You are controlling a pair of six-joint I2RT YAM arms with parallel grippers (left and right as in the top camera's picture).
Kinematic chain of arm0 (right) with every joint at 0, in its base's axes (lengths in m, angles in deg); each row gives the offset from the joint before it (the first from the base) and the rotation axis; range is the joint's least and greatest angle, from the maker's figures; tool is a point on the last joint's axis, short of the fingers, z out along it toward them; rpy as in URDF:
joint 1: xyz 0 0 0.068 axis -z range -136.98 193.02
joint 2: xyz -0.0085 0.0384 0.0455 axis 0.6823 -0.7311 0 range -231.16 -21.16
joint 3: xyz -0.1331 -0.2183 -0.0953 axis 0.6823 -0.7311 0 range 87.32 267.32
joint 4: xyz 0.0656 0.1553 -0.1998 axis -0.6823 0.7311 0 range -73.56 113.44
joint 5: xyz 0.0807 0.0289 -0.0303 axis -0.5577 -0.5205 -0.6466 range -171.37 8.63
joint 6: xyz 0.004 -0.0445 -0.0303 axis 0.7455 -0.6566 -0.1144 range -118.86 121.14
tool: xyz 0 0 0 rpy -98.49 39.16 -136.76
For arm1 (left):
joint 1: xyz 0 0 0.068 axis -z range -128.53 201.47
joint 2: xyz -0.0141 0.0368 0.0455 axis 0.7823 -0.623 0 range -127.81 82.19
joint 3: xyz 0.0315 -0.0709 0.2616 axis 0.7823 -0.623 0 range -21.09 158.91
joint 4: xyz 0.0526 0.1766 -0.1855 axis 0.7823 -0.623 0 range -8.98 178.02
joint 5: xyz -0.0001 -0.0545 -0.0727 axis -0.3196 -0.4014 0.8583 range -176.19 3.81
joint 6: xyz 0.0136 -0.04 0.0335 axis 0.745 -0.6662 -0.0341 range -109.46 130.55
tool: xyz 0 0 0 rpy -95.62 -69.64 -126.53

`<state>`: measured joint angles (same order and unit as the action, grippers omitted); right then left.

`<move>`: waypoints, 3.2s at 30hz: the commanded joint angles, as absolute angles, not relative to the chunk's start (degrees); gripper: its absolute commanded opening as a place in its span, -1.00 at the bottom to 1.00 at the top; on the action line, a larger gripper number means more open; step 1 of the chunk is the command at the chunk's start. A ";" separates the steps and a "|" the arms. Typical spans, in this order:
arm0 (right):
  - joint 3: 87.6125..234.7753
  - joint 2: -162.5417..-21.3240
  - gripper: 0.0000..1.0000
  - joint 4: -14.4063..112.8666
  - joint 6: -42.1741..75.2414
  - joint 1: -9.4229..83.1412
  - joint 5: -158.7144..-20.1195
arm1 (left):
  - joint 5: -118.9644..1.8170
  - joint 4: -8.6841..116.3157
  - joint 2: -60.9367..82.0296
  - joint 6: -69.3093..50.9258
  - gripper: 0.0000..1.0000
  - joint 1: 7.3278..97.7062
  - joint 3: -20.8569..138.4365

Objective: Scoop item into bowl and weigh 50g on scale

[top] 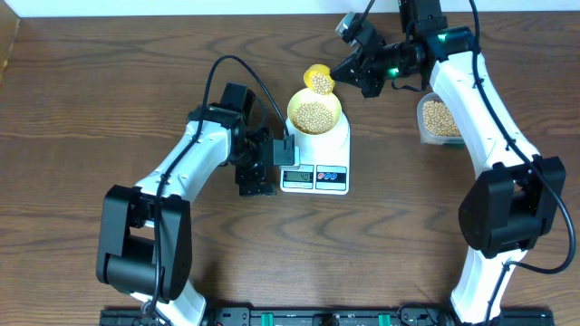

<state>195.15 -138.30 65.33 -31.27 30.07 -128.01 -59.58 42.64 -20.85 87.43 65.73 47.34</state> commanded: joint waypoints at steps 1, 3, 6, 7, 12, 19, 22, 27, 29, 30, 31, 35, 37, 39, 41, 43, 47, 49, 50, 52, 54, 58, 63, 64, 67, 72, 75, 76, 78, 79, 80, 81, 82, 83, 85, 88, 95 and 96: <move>195.30 -137.41 -0.98 65.39 -31.73 29.85 -128.86 | -59.91 42.31 -19.61 87.36 0.96 65.64 46.64; 195.30 -137.41 -0.98 65.42 -31.73 29.85 -128.86 | -59.91 42.31 -19.61 87.38 0.96 65.64 46.64; 195.30 -137.41 -0.98 65.42 -31.73 29.85 -128.86 | -59.91 42.31 -19.61 87.38 0.96 65.64 46.64; 195.30 -137.41 -0.98 65.39 -31.73 29.85 -128.86 | -59.91 42.31 -19.61 87.38 0.96 65.64 46.64; 195.30 -137.41 -0.98 65.37 -31.70 29.81 -128.86 | -59.91 42.31 -19.61 87.38 0.96 65.64 46.64; 195.30 -137.41 -0.98 65.37 -31.20 29.85 -128.88 | -59.91 42.31 -19.61 87.38 0.96 65.64 46.64; 195.30 -137.41 -0.98 65.28 -31.22 29.85 -128.86 | -59.91 42.31 -19.61 87.38 0.96 65.64 46.64; 195.30 -137.41 -0.98 65.31 -31.25 29.85 -128.86 | -59.91 42.31 -19.61 87.38 0.96 65.64 46.64; 195.30 -137.41 -0.98 65.31 -31.25 29.85 -128.86 | -59.91 42.31 -19.61 87.38 0.96 65.64 46.64; 195.30 -137.41 -0.98 65.26 -31.27 29.85 -128.86 | -59.91 42.31 -19.61 87.38 0.96 65.64 46.64; 195.30 -137.41 -0.98 65.11 -31.27 29.85 -128.86 | -59.91 42.31 -19.61 87.38 0.96 65.64 46.64; 195.30 -137.41 -0.98 65.07 -31.27 29.85 -128.86 | -59.91 42.31 -19.61 87.38 0.96 65.64 46.64; 195.30 -137.41 -0.98 65.11 -31.27 29.85 -128.84 | -59.91 42.31 -19.61 87.38 0.96 65.64 46.64; 195.30 -137.41 -0.98 65.39 -31.27 29.83 -128.86 | -59.91 42.31 -19.61 87.38 0.96 65.64 46.64; 195.30 -137.41 -0.98 66.57 -32.21 29.64 -129.34 | -59.91 42.31 -19.61 87.38 0.96 65.64 46.64; 195.30 -137.41 -0.98 67.23 -33.72 29.42 -129.19 | -59.91 42.31 -19.61 87.38 0.96 65.64 46.64; 195.30 -137.41 -0.98 66.62 -33.65 29.44 -128.44 | -59.91 42.31 -19.61 87.38 0.96 65.64 46.64; 195.30 -137.41 -0.98 66.60 -33.65 29.42 -128.46 | -59.91 42.31 -19.61 87.36 0.96 65.64 46.64; 195.30 -137.41 -0.98 66.38 -33.65 29.42 -128.42 | -59.91 42.31 -19.61 87.36 0.96 65.64 46.64; 195.30 -137.41 -0.98 66.38 -33.65 29.42 -128.44 | -59.91 42.31 -19.61 87.38 0.95 65.64 46.64; 195.30 -137.41 -0.98 66.42 -33.65 29.42 -128.44 | -59.91 42.31 -19.61 87.38 0.96 65.64 46.64; 195.30 -137.41 -0.98 66.33 -33.65 29.44 -128.42 | -59.91 42.31 -19.61 87.38 0.96 65.64 46.64; 195.30 -137.41 -0.97 66.36 -33.65 29.46 -128.42 | -59.91 42.31 -19.61 87.38 0.96 65.64 46.64; 195.30 -137.41 -0.97 66.36 -33.65 29.46 -128.42 | -59.91 42.31 -19.61 87.36 0.96 65.64 46.64; 195.30 -137.41 -0.97 66.40 -33.63 29.46 -128.42 | -59.91 42.31 -19.61 87.38 0.96 65.64 46.64; 195.30 -137.41 -0.98 66.38 -33.63 29.48 -128.42 | -59.91 42.31 -19.61 87.38 0.96 65.64 46.64; 195.30 -137.41 -0.98 66.38 -33.63 29.46 -128.42 | -59.91 42.31 -19.61 87.38 0.96 65.64 46.64; 195.30 -137.41 -0.98 66.36 -33.65 29.46 -128.42 | -59.91 42.31 -19.61 87.38 0.96 65.64 46.64; 195.30 -137.41 -0.98 66.33 -33.65 29.48 -128.42 | -59.91 42.31 -19.61 87.38 0.96 65.64 46.64; 195.30 -137.41 -0.98 66.33 -33.65 29.48 -128.42 | -59.91 42.31 -19.61 87.36 0.96 65.64 46.64; 195.30 -137.41 -0.98 66.36 -33.65 29.48 -128.42 | -59.91 42.31 -19.61 87.38 0.96 65.64 46.64; 195.30 -137.41 -0.98 66.38 -33.63 29.48 -128.42 | -59.91 42.31 -19.61 87.38 0.96 65.64 46.64; 195.30 -137.41 -0.98 66.38 -33.65 29.48 -128.42 | -59.91 42.31 -19.61 87.38 0.96 65.64 46.64; 195.30 -137.41 -0.98 66.38 -33.63 29.48 -128.42 | -59.91 42.31 -19.61 87.38 0.96 65.64 46.64; 195.30 -137.41 -0.98 66.36 -33.65 29.46 -128.42 | -59.91 42.31 -19.61 87.36 0.96 65.64 46.64; 195.30 -137.41 -0.98 66.36 -33.65 29.46 -128.42 | -59.91 42.31 -19.61 87.38 0.96 65.64 46.64; 195.30 -137.41 -0.98 67.23 -32.82 29.22 -128.33 | -59.91 42.31 -19.61 87.38 0.96 65.64 46.64; 195.30 -137.41 -0.98 66.97 -32.80 29.20 -127.96 | -59.91 42.31 -19.61 87.38 0.95 65.64 46.64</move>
